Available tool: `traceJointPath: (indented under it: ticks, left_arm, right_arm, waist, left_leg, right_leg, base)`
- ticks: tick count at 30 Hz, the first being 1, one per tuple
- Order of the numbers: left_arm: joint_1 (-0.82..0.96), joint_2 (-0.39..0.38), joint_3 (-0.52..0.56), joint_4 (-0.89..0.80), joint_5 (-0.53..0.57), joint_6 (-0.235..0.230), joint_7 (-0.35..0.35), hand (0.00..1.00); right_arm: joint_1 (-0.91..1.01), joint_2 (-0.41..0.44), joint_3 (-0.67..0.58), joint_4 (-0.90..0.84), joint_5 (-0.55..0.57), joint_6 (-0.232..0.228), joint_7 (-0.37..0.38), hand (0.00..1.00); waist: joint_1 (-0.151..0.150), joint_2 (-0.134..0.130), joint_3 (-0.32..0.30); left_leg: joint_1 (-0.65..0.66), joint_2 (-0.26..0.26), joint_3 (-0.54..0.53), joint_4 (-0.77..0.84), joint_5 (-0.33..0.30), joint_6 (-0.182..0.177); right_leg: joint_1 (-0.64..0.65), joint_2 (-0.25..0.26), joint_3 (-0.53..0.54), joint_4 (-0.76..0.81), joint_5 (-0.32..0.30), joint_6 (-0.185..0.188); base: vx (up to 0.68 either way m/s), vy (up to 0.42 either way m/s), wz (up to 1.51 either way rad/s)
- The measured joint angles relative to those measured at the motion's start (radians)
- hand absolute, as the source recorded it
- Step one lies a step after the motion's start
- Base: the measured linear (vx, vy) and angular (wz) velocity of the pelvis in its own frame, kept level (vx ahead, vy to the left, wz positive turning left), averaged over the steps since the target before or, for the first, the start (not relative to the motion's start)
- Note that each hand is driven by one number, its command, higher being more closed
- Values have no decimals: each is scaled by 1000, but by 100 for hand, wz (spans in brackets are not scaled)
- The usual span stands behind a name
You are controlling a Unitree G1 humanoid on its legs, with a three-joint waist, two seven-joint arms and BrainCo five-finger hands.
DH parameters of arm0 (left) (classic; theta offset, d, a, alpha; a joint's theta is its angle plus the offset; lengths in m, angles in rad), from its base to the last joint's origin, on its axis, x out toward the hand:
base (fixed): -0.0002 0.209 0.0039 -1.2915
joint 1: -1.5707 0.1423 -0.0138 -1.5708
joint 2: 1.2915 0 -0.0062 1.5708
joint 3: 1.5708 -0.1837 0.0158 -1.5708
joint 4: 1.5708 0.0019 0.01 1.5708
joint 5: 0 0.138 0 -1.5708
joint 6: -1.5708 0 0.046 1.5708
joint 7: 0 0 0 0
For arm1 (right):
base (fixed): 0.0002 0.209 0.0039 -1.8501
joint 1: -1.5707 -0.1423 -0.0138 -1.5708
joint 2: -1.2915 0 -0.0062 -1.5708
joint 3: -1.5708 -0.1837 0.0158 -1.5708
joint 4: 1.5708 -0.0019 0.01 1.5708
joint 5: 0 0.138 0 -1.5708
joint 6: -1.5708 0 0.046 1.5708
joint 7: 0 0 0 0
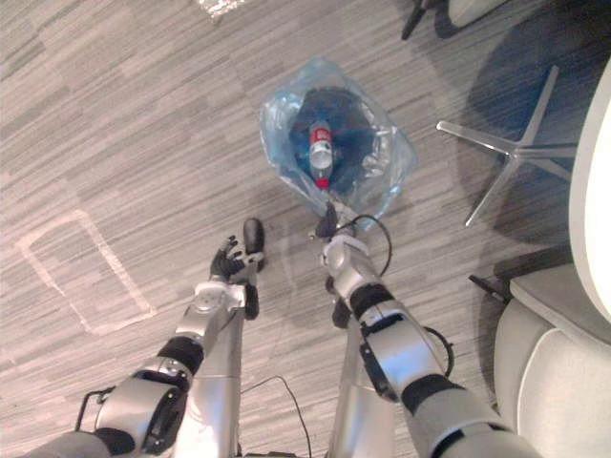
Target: Gather rubbish on tea table into small bin, then transfer packed bag to large trash can.
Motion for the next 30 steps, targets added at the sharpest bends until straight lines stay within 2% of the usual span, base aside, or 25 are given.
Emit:
traceJointPath:
  ticks: [5,15,22,30]
  left_arm:
    - [-12,0,3,7,-11,0,0,0]
    - [3,-2,2,-4,-30,1,-1,0]
    - [63,-5,2,-32,-29,2,-3,0]
    - [200,-10,3,-61,-13,21,-6,0]
  right_arm:
    - [-6,0,-2,0,20,-1,3,100]
    - [0,-3,3,-80,90,-12,-4,100]
    - [80,-2,52,-210,140,-22,-16,100]
    - [316,-2,79,-543,246,-33,-13,100]
  waist:
    - [1,0,0]
    - [3,0,0]
    - [4,0,0]
    - [2,-3,-2]
  left_leg:
    - [-37,2,-2,-12,19,-5]
    - [-9,7,2,-9,21,-3]
    - [77,28,7,-30,21,-4]
    - [325,39,22,-105,9,-9]
  right_leg:
    - [-41,-5,-17,18,-4,-5]
    - [-12,1,-12,10,1,-9]
    - [77,25,-14,-31,10,-14]
    - [324,47,-20,-128,10,-11]
  base:
    - [-26,-15,10]
    - [-5,-1,-2]
    - [-24,-16,-6]
    - [-1,-15,-3]
